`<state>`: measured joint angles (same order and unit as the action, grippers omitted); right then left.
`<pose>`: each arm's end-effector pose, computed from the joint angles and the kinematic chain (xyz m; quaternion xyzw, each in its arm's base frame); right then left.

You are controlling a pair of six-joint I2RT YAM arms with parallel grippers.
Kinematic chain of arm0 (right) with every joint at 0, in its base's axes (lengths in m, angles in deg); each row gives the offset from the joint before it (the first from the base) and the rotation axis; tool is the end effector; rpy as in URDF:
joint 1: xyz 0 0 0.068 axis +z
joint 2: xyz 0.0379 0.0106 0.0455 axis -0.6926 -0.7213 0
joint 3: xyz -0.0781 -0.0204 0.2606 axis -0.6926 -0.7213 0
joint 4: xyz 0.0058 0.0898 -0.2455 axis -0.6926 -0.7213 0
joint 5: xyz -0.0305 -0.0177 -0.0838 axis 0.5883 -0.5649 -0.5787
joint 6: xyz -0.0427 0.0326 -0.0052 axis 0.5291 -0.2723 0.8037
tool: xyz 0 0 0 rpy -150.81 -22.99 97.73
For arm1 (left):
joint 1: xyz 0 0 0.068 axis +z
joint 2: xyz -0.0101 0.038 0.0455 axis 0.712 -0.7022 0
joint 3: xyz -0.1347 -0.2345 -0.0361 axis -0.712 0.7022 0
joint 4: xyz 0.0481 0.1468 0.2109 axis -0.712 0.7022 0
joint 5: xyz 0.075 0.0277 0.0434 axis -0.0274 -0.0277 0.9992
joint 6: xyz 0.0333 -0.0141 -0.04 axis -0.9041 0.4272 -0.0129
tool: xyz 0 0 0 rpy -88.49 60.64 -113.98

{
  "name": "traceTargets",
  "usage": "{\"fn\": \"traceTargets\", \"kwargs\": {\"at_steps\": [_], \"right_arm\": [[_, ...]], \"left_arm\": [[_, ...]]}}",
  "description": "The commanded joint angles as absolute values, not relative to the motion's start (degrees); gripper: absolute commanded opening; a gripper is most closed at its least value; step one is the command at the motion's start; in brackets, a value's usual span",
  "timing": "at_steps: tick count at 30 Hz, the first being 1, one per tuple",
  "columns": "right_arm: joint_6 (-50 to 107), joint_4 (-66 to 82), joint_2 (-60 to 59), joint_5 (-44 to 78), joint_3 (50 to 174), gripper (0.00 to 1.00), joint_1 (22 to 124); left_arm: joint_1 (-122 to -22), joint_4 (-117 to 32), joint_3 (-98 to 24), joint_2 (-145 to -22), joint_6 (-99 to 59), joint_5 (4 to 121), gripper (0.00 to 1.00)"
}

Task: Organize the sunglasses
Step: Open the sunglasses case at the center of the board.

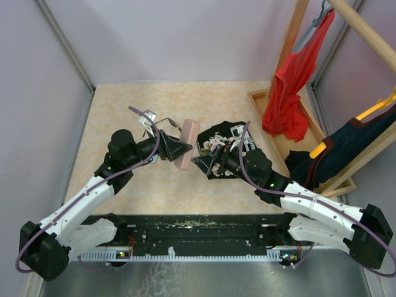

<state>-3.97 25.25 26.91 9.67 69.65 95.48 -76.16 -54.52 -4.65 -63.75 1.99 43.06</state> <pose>0.1393 0.1759 0.2904 -0.0765 0.7246 0.4884 0.4801 0.1887 -0.1315 0.3175 0.1488 0.7043 -0.5033 0.4781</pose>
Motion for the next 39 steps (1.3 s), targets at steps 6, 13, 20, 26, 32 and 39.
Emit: {"fn": "traceTargets", "kwargs": {"at_steps": [6,13,20,26,32,39], "right_arm": [[-5.1,31.8,24.6,9.7,71.1,0.87,95.7],[-5.5,32.4,23.6,9.3,71.2,0.86,95.7],[-5.8,32.2,21.9,7.4,71.5,0.86,95.6],[-6.0,30.1,20.9,4.1,71.6,0.85,95.6],[-7.6,21.7,19.4,-3.7,73.0,0.85,95.6],[-8.0,19.2,15.9,-5.1,74.1,0.84,95.5]], "left_arm": [[-76.2,-59.3,-3.8,-62.7,2.8,43.2,0.00],[-76.2,-59.6,-3.3,-62.8,2.6,42.4,0.00],[-76.2,-59.6,-3.1,-62.7,2.3,41.3,0.00],[-76.3,-59.8,-3.0,-62.8,2.5,40.5,0.00],[-76.2,-59.7,-2.8,-62.6,2.2,40.2,0.00],[-76.3,-60.4,-2.5,-63.0,2.7,39.3,0.00]]}}
